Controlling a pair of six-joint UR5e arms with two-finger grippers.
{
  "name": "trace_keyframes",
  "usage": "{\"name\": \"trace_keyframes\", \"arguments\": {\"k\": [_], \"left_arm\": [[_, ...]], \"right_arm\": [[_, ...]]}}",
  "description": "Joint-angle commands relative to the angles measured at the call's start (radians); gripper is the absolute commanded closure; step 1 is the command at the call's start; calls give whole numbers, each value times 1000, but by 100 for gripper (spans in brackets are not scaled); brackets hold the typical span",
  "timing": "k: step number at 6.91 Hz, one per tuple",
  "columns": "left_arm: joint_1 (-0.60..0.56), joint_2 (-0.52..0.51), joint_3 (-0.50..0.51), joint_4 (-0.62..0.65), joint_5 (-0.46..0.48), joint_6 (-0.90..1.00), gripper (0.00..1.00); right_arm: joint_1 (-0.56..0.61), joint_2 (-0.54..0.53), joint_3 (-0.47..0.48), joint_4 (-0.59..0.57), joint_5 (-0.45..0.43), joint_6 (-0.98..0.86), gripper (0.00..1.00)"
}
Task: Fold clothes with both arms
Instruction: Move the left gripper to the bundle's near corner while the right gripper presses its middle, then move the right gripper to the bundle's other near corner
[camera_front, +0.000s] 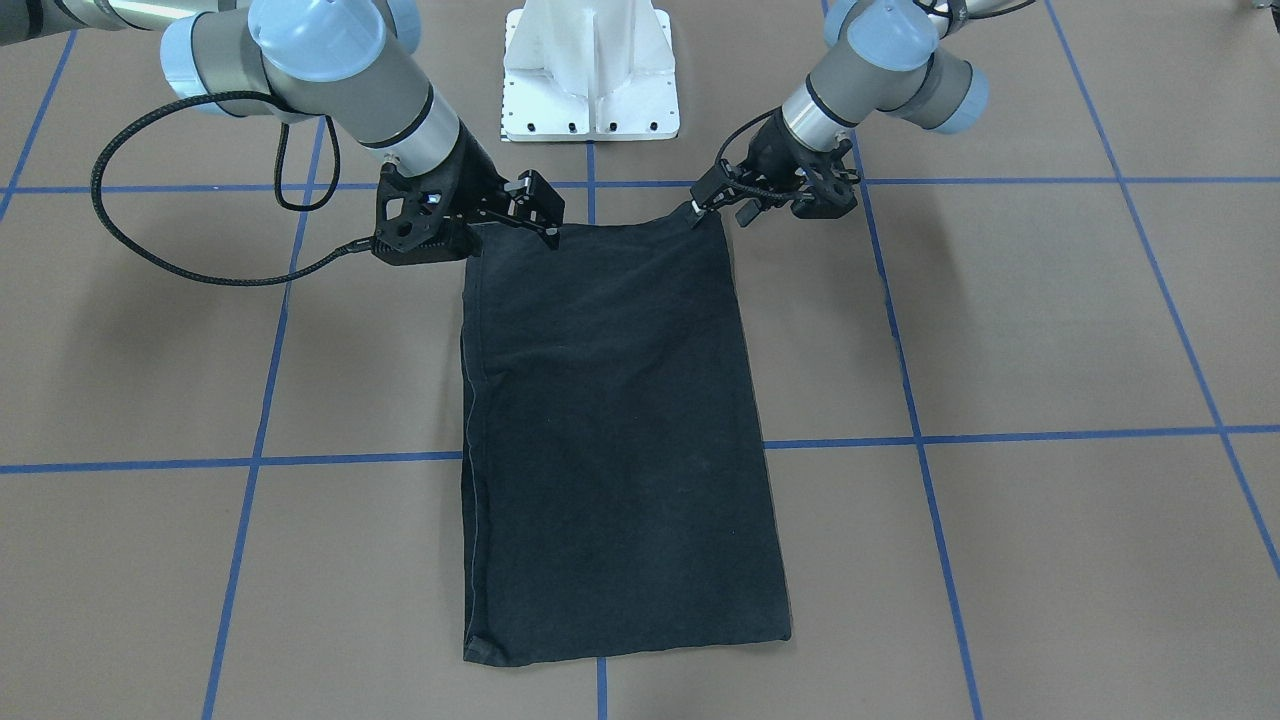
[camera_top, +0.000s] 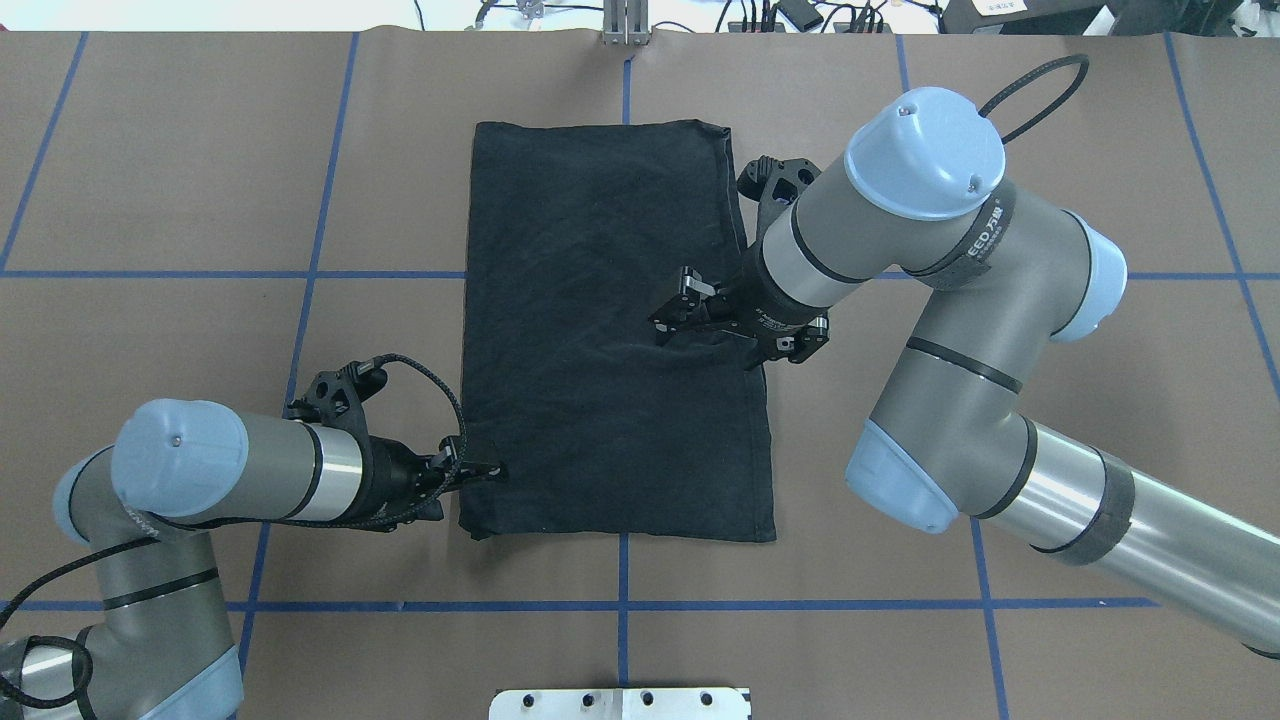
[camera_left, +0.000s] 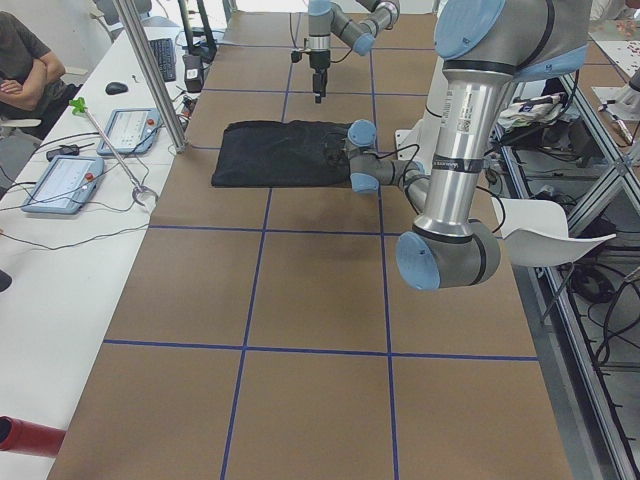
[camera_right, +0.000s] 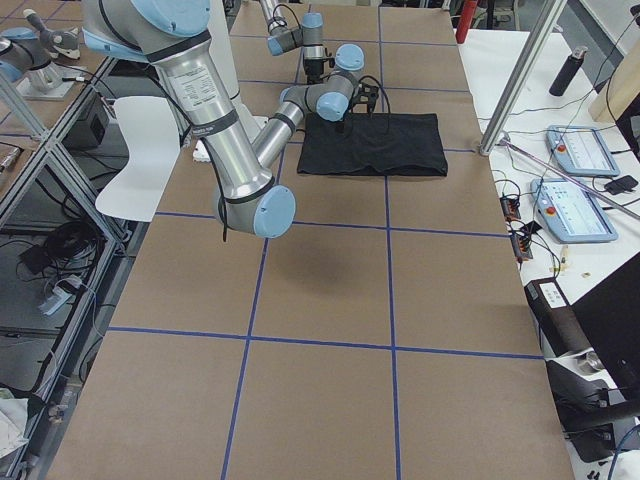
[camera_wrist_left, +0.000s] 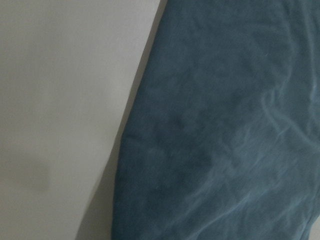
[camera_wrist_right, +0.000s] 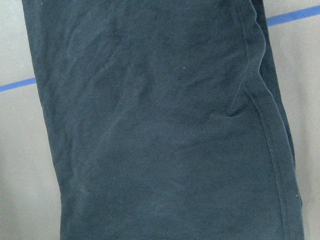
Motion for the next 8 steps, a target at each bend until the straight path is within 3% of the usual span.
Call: {"name": "trace_keyframes", "arguments": {"k": [1,3,7,8], "left_arm": [[25,-10,31,2,0,-4,0],[40,-13,40,2,0,-4,1],[40,-27,53,2,-1,-13,37],[40,-29,51,2,-3,-30,62]], "right_arm": [[2,0,5,0,2,1,1],[2,-8,8,0,3,-1,1],[3,-12,13,0,5,-1,1],[5,-14,13,0,5,-1,1]]}}
